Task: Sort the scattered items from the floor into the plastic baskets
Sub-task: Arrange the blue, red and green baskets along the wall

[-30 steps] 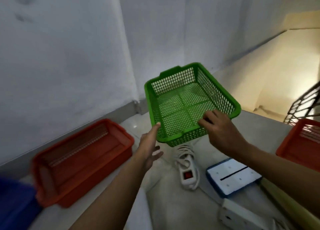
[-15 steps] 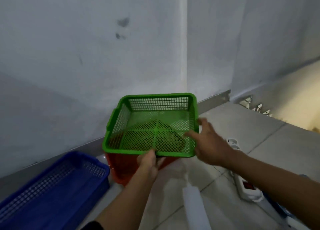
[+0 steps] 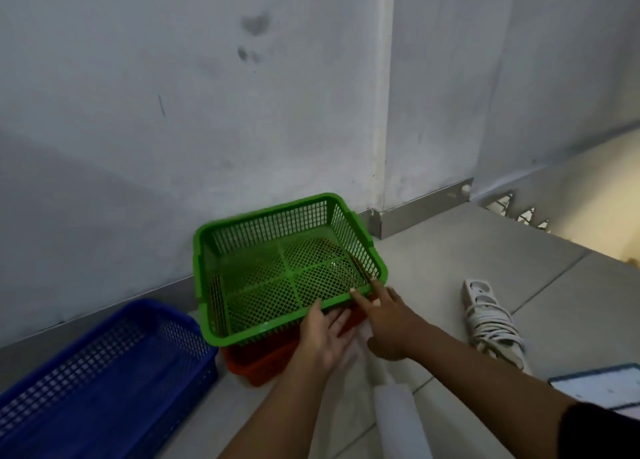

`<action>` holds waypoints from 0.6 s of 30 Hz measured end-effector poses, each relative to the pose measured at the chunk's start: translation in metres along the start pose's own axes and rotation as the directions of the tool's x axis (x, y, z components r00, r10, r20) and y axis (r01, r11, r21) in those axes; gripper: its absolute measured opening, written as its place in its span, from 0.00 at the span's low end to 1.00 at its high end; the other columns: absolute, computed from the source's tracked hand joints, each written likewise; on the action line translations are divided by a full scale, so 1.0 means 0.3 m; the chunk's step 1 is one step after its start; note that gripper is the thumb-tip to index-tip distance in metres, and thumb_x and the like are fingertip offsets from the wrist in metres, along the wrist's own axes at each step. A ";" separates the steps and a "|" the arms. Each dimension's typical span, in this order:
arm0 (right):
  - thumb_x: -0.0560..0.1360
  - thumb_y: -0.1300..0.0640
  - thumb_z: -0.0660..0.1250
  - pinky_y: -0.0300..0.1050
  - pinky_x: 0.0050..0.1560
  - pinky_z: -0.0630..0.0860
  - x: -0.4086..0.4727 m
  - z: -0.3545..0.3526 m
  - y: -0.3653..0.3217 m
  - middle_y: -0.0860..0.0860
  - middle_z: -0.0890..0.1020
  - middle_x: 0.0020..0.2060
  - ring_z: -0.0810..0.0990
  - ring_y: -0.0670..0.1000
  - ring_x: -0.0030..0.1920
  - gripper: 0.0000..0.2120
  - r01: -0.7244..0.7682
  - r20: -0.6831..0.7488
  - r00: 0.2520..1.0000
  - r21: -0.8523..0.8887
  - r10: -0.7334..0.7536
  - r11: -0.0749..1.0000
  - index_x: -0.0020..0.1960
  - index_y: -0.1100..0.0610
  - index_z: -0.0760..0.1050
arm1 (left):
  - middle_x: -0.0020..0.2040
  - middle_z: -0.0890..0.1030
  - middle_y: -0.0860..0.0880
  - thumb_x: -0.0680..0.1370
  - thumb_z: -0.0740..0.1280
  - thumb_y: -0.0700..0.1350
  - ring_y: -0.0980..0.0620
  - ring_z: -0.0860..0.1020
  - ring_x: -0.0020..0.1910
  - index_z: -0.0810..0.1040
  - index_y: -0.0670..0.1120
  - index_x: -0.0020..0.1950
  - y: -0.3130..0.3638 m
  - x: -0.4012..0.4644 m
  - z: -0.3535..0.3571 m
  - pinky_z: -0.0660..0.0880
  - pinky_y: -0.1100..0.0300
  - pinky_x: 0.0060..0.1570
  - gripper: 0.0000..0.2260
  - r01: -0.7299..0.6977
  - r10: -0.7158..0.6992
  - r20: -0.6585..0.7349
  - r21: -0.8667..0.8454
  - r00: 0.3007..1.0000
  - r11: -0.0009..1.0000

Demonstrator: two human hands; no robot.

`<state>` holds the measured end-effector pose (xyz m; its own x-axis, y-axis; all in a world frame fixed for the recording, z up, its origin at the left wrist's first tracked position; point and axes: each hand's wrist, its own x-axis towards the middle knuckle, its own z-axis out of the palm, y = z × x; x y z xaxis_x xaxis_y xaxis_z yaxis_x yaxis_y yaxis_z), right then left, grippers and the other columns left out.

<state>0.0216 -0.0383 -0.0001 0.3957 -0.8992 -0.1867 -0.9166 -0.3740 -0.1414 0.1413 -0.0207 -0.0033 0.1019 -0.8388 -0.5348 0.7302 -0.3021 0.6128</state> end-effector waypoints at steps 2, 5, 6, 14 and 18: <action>0.74 0.54 0.64 0.54 0.75 0.55 0.012 0.003 0.023 0.61 0.42 0.77 0.45 0.61 0.77 0.40 0.001 0.036 0.999 0.025 -0.002 1.000 0.78 0.48 0.43 | 0.71 0.69 0.40 0.82 0.50 0.49 0.42 0.70 0.68 0.56 0.46 0.75 -0.003 0.003 -0.003 0.66 0.47 0.66 0.21 0.056 -0.057 0.036 0.040 0.998 0.998; 0.74 0.53 0.65 0.53 0.73 0.61 0.022 0.018 0.038 0.58 0.47 0.78 0.53 0.59 0.76 0.41 0.007 0.051 0.999 0.042 -0.009 0.999 0.78 0.47 0.44 | 0.66 0.75 0.41 0.82 0.52 0.50 0.42 0.76 0.60 0.63 0.43 0.70 -0.008 -0.004 0.008 0.72 0.53 0.53 0.19 0.078 -0.085 0.032 0.182 0.996 0.980; 0.73 0.53 0.65 0.53 0.72 0.63 0.024 0.024 0.040 0.57 0.47 0.78 0.56 0.58 0.75 0.40 0.003 0.054 0.999 0.041 -0.006 0.999 0.78 0.46 0.45 | 0.63 0.77 0.41 0.81 0.53 0.49 0.42 0.77 0.56 0.67 0.43 0.66 -0.012 -0.003 0.014 0.74 0.55 0.47 0.16 0.037 -0.040 0.005 0.245 0.999 0.969; 0.75 0.51 0.63 0.54 0.67 0.67 -0.088 -0.031 0.123 0.55 0.51 0.78 0.60 0.57 0.74 0.36 0.073 0.058 0.996 -0.086 -0.068 0.994 0.77 0.46 0.48 | 0.66 0.70 0.44 0.76 0.62 0.50 0.43 0.67 0.66 0.67 0.45 0.65 -0.061 0.033 -0.051 0.64 0.48 0.64 0.19 -0.109 0.471 0.239 0.952 0.849 -0.285; 0.75 0.49 0.63 0.54 0.67 0.66 -0.303 -0.117 0.338 0.54 0.55 0.77 0.62 0.56 0.73 0.34 -0.008 0.011 1.000 -0.179 0.010 0.984 0.76 0.46 0.52 | 0.68 0.68 0.45 0.76 0.62 0.50 0.44 0.67 0.68 0.64 0.46 0.69 -0.196 -0.012 0.158 0.64 0.49 0.64 0.23 -0.398 0.317 0.515 0.842 0.797 -0.365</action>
<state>-0.1093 -0.0024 0.0367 0.3868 -0.9006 -0.1984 -0.9152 -0.4012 0.0369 0.0660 -0.0214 -0.0099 -0.0349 -0.9971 0.0677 -0.8754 0.0631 0.4793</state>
